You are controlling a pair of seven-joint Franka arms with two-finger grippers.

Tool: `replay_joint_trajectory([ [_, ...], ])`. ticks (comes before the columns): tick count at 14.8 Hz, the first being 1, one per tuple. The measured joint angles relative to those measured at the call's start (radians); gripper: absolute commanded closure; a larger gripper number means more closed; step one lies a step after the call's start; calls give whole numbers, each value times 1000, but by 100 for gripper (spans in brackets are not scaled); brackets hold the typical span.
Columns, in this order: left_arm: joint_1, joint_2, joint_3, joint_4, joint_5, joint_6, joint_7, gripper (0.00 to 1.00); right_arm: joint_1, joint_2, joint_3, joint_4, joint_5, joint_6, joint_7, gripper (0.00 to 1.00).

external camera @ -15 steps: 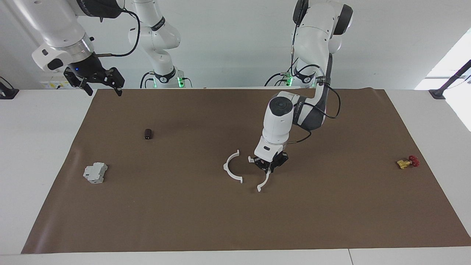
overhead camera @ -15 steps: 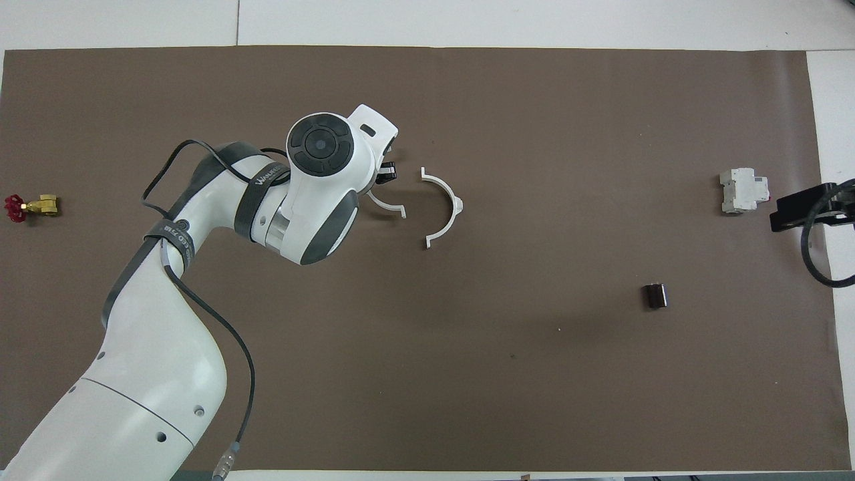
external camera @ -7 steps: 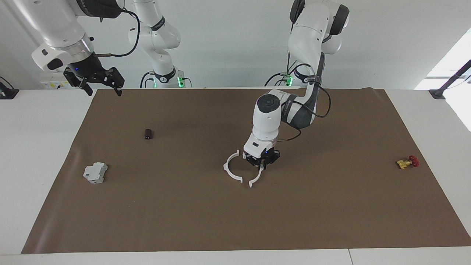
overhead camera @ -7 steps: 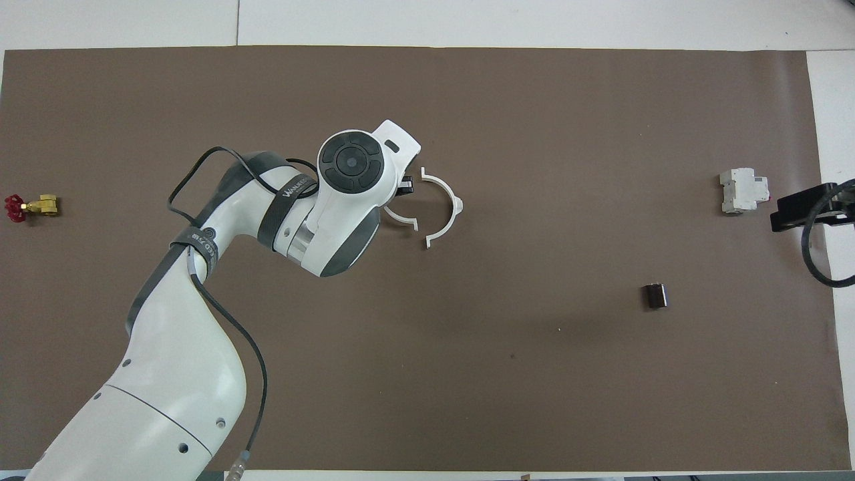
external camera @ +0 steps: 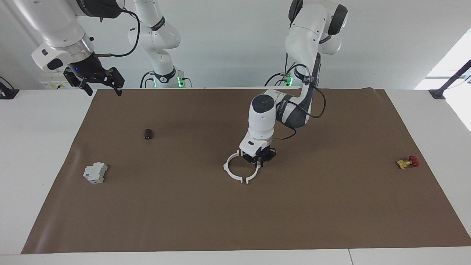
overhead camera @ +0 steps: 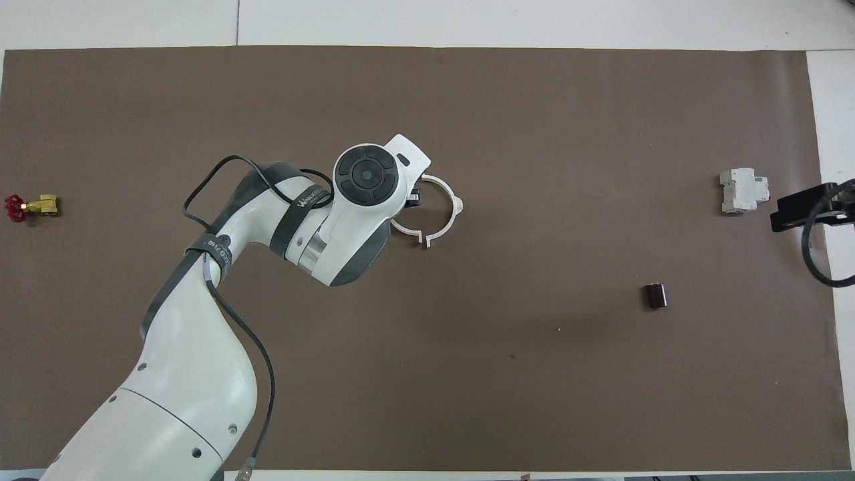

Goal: Assemble drain pipe with both arms
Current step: 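Lower the clamp half onto the other half, closing the ring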

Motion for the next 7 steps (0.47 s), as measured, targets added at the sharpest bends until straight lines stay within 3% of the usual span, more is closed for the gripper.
replay_joint_trajectory([
  [7,-11,0,0,0,24,2,-2,100,-3,0,0,0,0,0,0,0],
])
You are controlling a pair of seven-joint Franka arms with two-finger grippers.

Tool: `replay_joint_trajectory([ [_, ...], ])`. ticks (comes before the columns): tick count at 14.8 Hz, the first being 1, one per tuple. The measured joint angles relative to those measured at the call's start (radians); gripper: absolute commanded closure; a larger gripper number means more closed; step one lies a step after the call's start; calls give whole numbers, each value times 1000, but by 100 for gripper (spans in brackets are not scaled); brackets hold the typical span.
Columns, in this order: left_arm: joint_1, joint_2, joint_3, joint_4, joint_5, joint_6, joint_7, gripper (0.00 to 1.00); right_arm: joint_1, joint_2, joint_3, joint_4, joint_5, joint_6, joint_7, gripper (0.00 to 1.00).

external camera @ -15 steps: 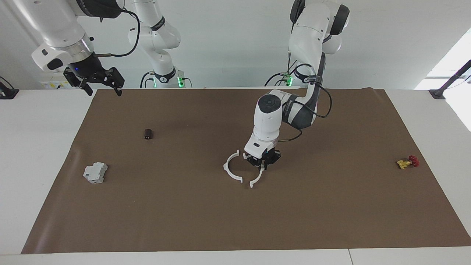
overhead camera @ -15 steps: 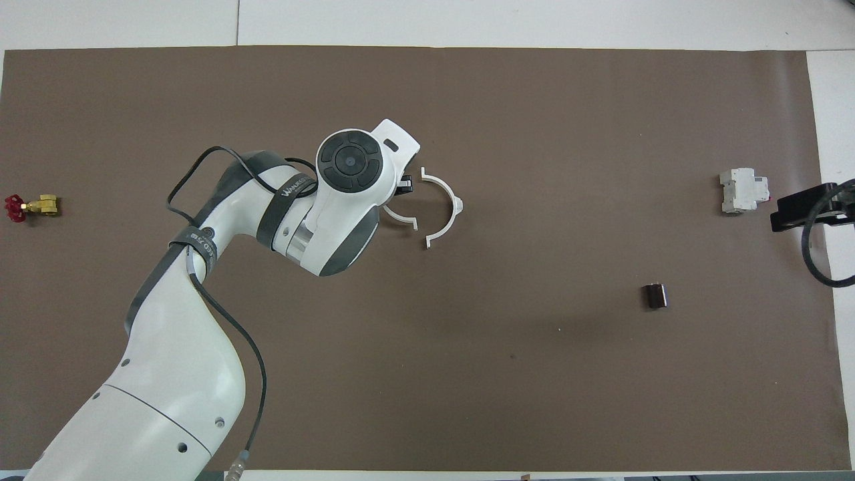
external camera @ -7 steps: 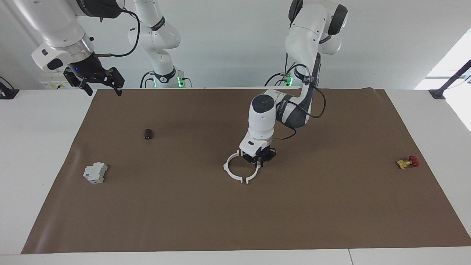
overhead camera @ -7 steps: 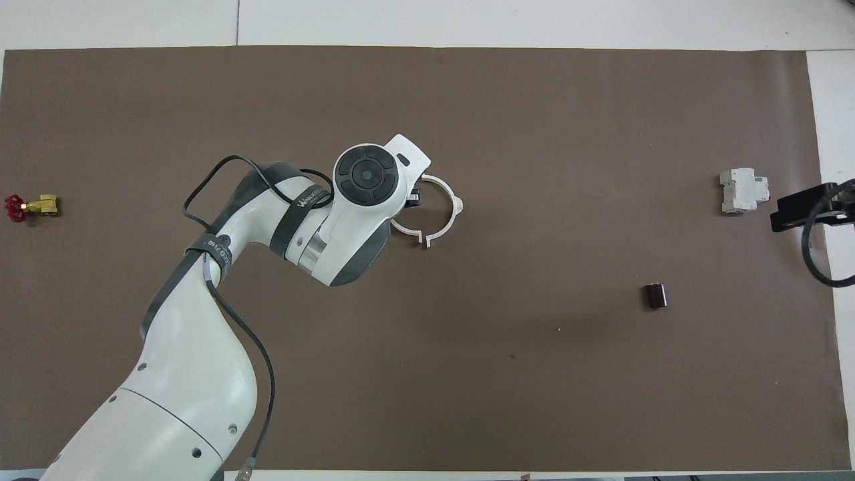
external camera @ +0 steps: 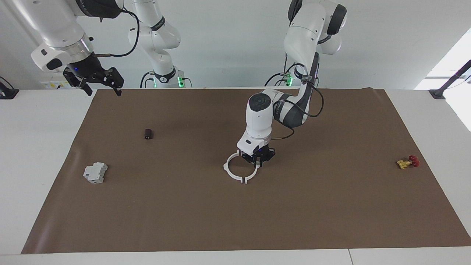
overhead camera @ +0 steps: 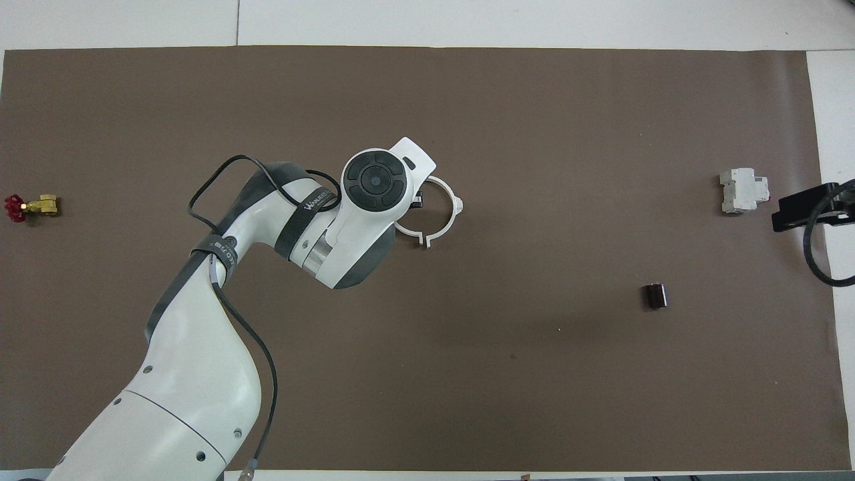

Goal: Assemble drain pipe with both arms
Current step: 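Lower the clamp half onto the other half, closing the ring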

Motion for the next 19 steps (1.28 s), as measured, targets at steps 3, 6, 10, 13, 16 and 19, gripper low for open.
replay_joint_trajectory([
  [3,-1,0,0,-4,0,0,0,100,0,0,0,0,0,0,0,0],
  [6,-4,0,0,-9,1,1,0,100,0,0,0,0,0,0,0,0],
  [10,-20,-1,0,-16,1,3,-3,100,0,0,0,0,0,0,0,0],
  [13,-23,-1,0,-24,1,27,-4,100,0,0,0,-1,0,0,0,0],
  [16,-23,-2,1,-30,9,39,-4,100,0,0,0,-2,0,0,0,0],
  [19,-23,-2,2,-30,24,40,-5,100,0,0,0,-2,0,0,0,0],
])
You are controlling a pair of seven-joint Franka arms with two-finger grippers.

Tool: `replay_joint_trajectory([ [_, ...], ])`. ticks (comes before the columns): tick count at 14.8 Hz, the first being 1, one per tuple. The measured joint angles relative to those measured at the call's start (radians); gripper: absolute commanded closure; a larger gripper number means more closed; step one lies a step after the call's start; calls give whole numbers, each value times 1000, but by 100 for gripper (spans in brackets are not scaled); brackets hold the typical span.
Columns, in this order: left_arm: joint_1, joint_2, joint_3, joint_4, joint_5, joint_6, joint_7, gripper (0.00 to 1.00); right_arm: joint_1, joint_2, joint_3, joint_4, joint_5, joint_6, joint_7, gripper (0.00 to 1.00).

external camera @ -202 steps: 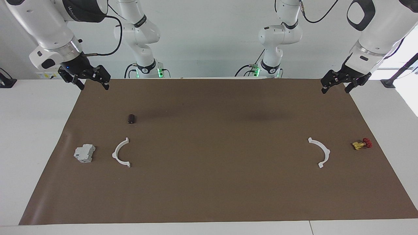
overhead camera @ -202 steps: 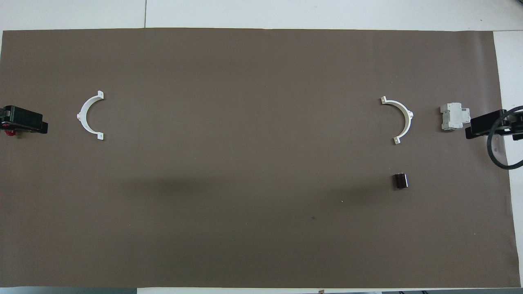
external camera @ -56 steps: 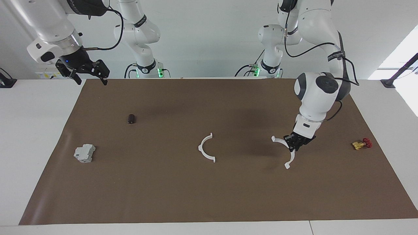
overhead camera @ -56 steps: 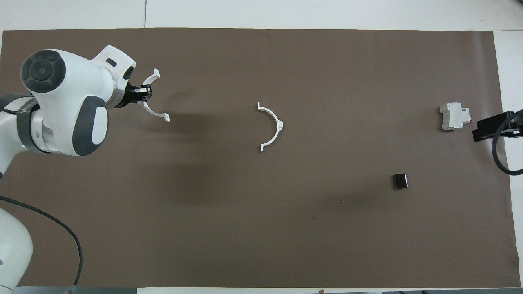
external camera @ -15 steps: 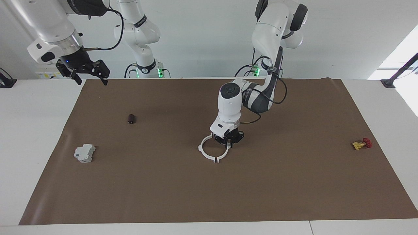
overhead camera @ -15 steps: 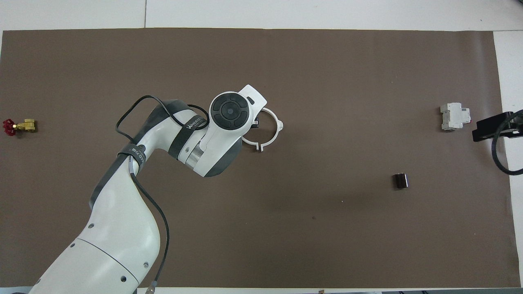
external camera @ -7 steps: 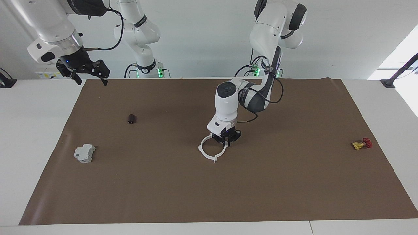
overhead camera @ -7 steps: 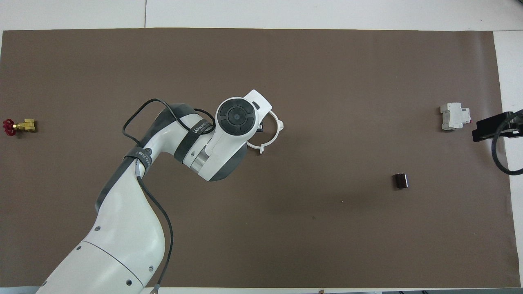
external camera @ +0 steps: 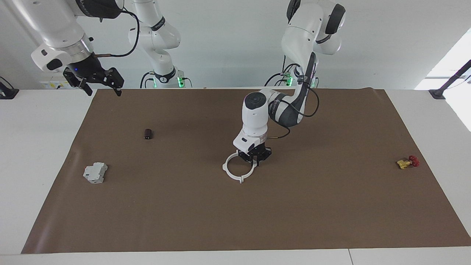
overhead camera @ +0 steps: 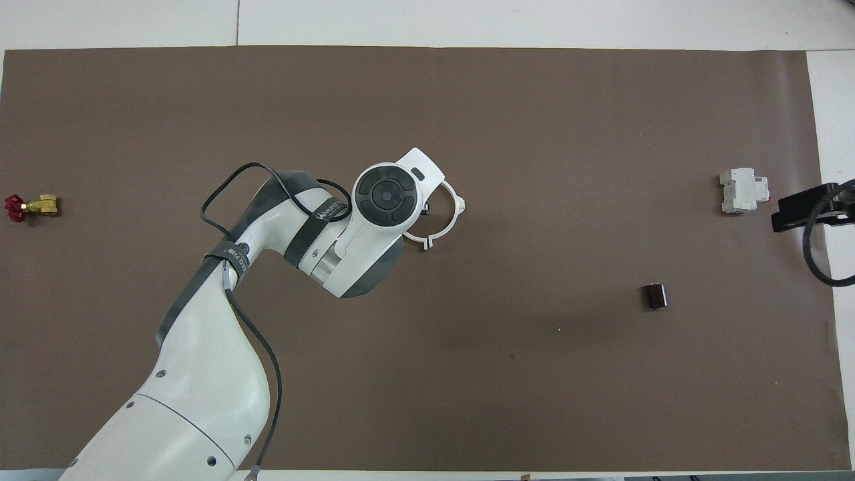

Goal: Assemble drain pipe with both arms
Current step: 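Lower the clamp half onto the other half, closing the ring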

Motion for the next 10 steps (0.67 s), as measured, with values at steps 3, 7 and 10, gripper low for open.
replay_joint_trajectory([
  [3,0,0,0,0,2,2,0,100,0,0,0,0,0,0,0,0],
  [7,0,0,1,0,3,27,0,100,0,0,0,0,0,0,0,0],
  [10,0,0,1,-2,3,31,0,100,0,0,0,0,0,0,0,0],
])
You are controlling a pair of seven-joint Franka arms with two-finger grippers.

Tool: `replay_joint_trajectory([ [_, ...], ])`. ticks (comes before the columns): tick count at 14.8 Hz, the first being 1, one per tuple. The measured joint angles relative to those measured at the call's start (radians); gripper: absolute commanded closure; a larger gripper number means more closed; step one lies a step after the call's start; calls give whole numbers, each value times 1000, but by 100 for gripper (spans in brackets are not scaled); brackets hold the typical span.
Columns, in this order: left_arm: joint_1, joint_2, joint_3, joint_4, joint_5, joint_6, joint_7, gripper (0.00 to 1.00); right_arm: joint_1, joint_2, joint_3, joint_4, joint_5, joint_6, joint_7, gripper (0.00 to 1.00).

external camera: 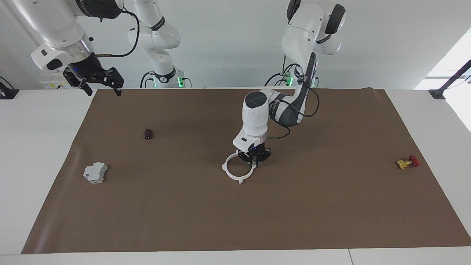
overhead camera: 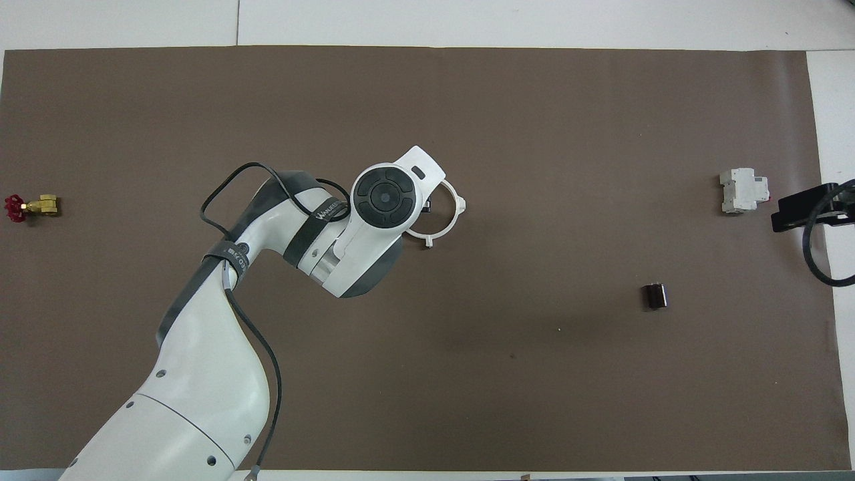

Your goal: Assemble drain pipe with both arms

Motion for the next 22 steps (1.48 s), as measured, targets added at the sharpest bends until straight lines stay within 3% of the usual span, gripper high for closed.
replay_joint_trajectory([
  [4,0,0,0,-2,0,2,0,100,0,0,0,0,0,0,0,0],
  [5,1,0,0,-2,0,2,-1,87,0,0,0,0,0,0,0,0],
  [6,1,0,0,-2,0,2,-1,63,0,0,0,0,0,0,0,0],
  [7,1,0,0,-2,0,2,-2,21,0,0,0,0,0,0,0,0],
  [8,1,0,0,-2,0,2,-5,0,0,0,0,0,0,0,0,0],
  [17,6,-8,4,-2,0,2,-19,0,1,0,0,0,0,0,0,0],
  [22,80,-84,9,-15,0,-46,-17,0,3,0,0,0,0,0,0,0],
])
